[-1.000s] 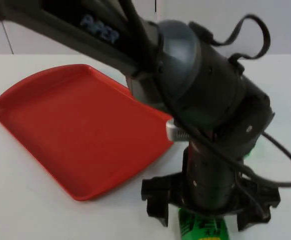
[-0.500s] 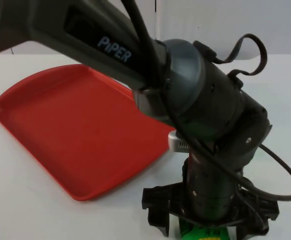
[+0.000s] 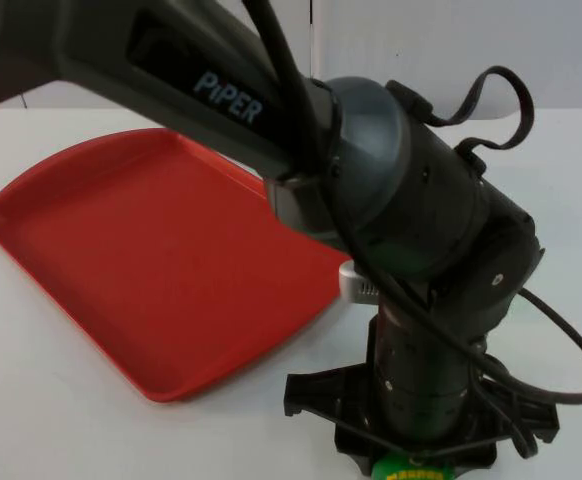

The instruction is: Place the bottle upright on the tray.

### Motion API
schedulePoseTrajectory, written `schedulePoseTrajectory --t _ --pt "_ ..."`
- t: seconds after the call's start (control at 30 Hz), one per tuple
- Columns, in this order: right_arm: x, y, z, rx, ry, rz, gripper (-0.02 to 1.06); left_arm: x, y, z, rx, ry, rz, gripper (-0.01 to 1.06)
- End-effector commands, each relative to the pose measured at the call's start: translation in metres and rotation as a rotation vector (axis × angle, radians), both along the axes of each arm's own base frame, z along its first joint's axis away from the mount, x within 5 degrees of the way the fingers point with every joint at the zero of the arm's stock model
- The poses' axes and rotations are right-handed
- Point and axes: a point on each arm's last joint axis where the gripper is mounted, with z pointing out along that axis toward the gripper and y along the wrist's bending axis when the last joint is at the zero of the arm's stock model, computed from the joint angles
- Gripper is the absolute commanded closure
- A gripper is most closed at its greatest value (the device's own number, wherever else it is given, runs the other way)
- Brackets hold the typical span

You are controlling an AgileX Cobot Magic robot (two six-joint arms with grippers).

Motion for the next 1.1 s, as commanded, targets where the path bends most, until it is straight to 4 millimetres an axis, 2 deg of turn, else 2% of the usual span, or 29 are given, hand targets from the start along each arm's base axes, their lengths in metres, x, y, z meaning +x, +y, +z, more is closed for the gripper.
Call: schedulePoseTrajectory --t 0.0,0.03,0.17,0.2,0.33,0.37,0.5,0.53,0.57,0.67,0.7,0.73,0.87,0.9,1.0,1.07 --pt "-0.001 0.0 -0.001 0.002 -0.001 0.002 -0.01 0.0 -0.001 0.006 -0.017 0.005 0.01 1.05" --pt "-0.001 0.0 -0.001 0.002 -0.001 0.002 -0.01 0.0 -0.001 0.006 -0.017 0.005 0.01 1.05" --pt "-0.001 0.0 -0.001 0.002 -0.001 0.002 -0.01 0.003 -0.002 0.032 -0.06 -0.055 -0.016 1.05" --pt "-0.001 0.0 -0.001 0.002 -0.001 0.002 -0.01 0.003 -0.002 0.032 -0.06 -0.055 -0.016 1.05" --pt "-0.001 0.0 -0.001 0.002 -0.001 0.002 -0.01 0.008 0.0 0.075 -0.117 -0.177 -0.074 1.05" --pt "-0.001 0.0 -0.001 0.002 -0.001 0.002 -0.01 0.008 0.0 0.075 -0.117 -0.177 -0.074 1.05" --pt "-0.001 0.0 -0.001 0.002 -0.001 0.002 -0.01 0.013 0.009 0.127 -0.155 -0.354 -0.157 1.05" --pt "-0.001 0.0 -0.001 0.002 -0.001 0.002 -0.01 0.013 0.009 0.127 -0.155 -0.354 -0.157 1.05" --pt "-0.001 0.0 -0.001 0.004 -0.001 0.003 -0.01 0.014 0.015 0.15 -0.165 -0.435 -0.191 1.05" --pt "-0.001 0.0 -0.001 0.004 -0.001 0.003 -0.01 0.014 0.028 0.193 -0.185 -0.589 -0.236 1.05" --pt "-0.001 0.0 -0.001 0.004 -0.001 0.003 -0.01 0.014 0.028 0.193 -0.185 -0.589 -0.236 1.05" --pt "-0.001 0.0 -0.001 0.004 -0.001 0.003 -0.01 0.014 0.034 0.21 -0.191 -0.656 -0.243 1.05" --pt "-0.001 0.0 -0.001 0.004 -0.001 0.003 -0.01 0.02 0.061 0.254 -0.217 -0.812 -0.207 1.05" --pt "-0.001 0.0 -0.001 0.004 -0.001 0.003 -0.01 0.02 0.061 0.254 -0.217 -0.812 -0.207 1.05" --pt "-0.001 0.0 -0.001 0.004 -0.001 0.003 -0.01 0.034 0.089 0.275 -0.247 -0.866 -0.125 1.05" --pt "-0.001 0.0 -0.001 0.004 -0.001 0.003 -0.01 0.038 0.097 0.279 -0.241 -0.876 -0.102 1.05"
